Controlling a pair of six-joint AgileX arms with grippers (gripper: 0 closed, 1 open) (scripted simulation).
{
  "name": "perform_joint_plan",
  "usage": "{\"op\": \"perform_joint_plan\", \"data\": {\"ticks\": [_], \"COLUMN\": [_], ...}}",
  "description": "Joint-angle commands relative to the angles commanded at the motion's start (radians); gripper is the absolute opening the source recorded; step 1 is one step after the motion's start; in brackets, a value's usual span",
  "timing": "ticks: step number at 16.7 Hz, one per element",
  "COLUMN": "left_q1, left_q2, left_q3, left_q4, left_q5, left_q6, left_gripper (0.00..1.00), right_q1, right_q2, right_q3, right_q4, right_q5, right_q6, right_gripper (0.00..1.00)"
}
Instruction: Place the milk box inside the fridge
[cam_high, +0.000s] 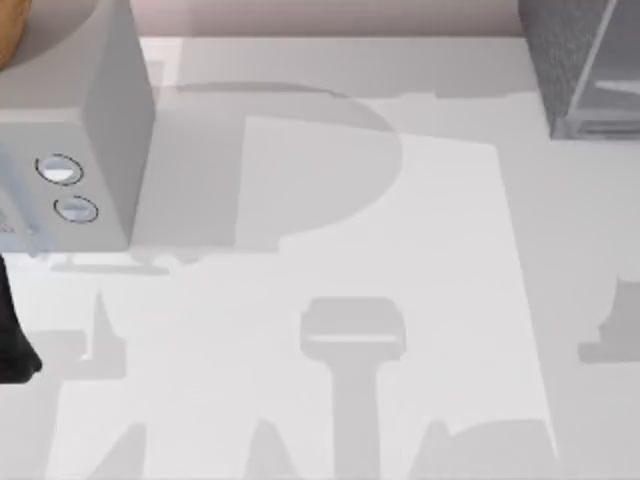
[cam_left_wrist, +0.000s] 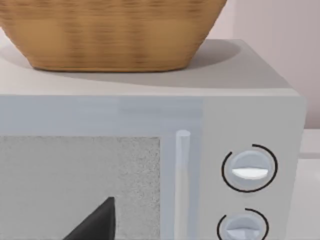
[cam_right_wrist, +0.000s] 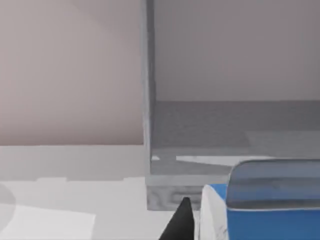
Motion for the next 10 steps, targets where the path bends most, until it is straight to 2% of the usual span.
{"op": "perform_joint_plan", "data": {"ticks": [4, 10], "left_q1": [0.0, 0.0], "left_q2": [0.0, 0.0], "left_q3": [0.0, 0.0], "left_q4": [0.0, 0.0], "left_q5": [0.0, 0.0], "left_q6": [0.0, 0.0], "left_gripper": [1.0, 1.0], "right_q1": [-0.056, -0.056], "right_q2": [-0.133, -0.136], "right_q3": [-0.096, -0.1], "right_q4": [-0.04, -0.041], "right_q5": [-0.05, -0.051], "right_q6": [-0.011, -0.01], "right_gripper": [0.0, 0.0]}}
